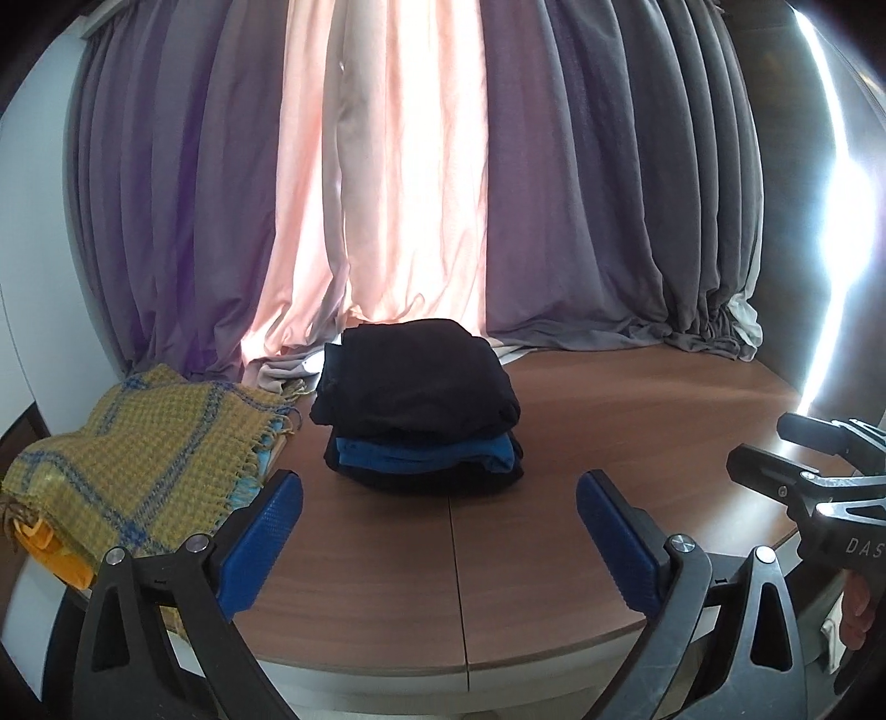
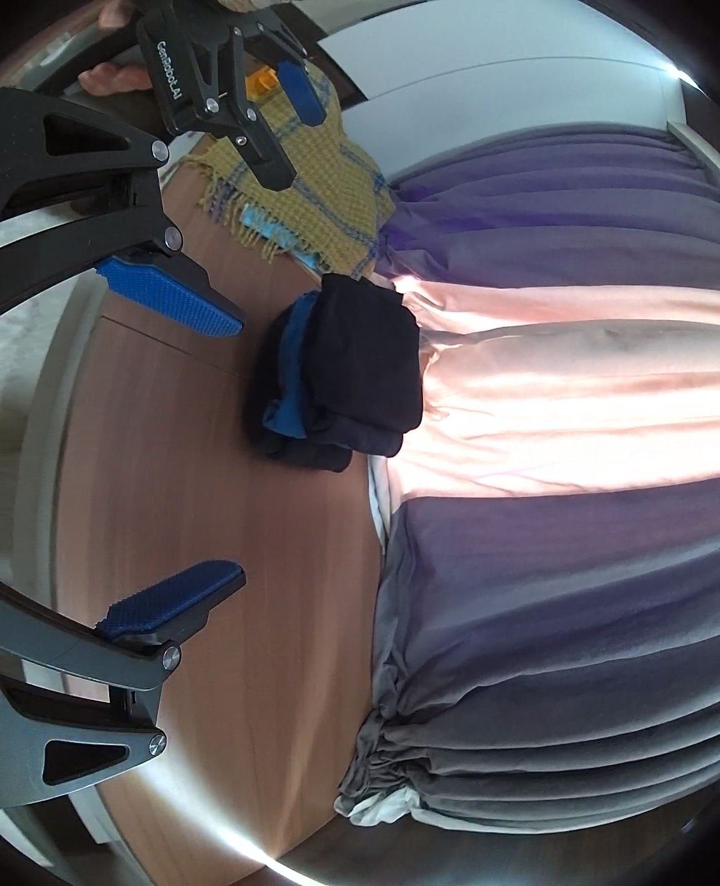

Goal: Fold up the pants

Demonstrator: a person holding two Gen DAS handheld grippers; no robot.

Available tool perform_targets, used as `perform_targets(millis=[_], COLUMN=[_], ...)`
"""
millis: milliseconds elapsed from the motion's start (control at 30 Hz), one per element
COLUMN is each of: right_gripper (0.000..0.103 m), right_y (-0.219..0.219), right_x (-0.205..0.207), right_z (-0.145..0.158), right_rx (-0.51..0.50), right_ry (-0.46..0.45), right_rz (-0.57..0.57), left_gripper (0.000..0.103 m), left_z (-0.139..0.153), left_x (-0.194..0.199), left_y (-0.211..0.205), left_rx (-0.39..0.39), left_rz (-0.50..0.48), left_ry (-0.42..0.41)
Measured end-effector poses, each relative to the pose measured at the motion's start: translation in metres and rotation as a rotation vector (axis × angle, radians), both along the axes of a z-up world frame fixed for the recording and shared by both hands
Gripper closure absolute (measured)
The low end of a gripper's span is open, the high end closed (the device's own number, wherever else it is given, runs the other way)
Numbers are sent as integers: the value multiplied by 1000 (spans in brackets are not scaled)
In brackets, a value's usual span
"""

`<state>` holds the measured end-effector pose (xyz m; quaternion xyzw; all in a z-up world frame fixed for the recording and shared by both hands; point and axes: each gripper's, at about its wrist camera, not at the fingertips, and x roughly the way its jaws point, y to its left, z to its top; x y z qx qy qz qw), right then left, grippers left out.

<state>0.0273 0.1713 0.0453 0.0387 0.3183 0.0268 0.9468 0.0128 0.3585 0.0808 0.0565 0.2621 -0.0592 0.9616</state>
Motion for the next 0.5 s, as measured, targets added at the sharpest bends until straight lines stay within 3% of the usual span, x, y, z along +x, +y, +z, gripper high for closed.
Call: perform_targets(millis=[500], right_gripper=[19], right_y=[-9], right_x=[-34], right_z=[0], right_rx=[-16], right_ry=[4], right_rz=[-28], left_gripper=[2], left_z=[-5], left_x=[-23], left_y=[-8], left_rx=[-13], left_rz=[2], left_ry=[10])
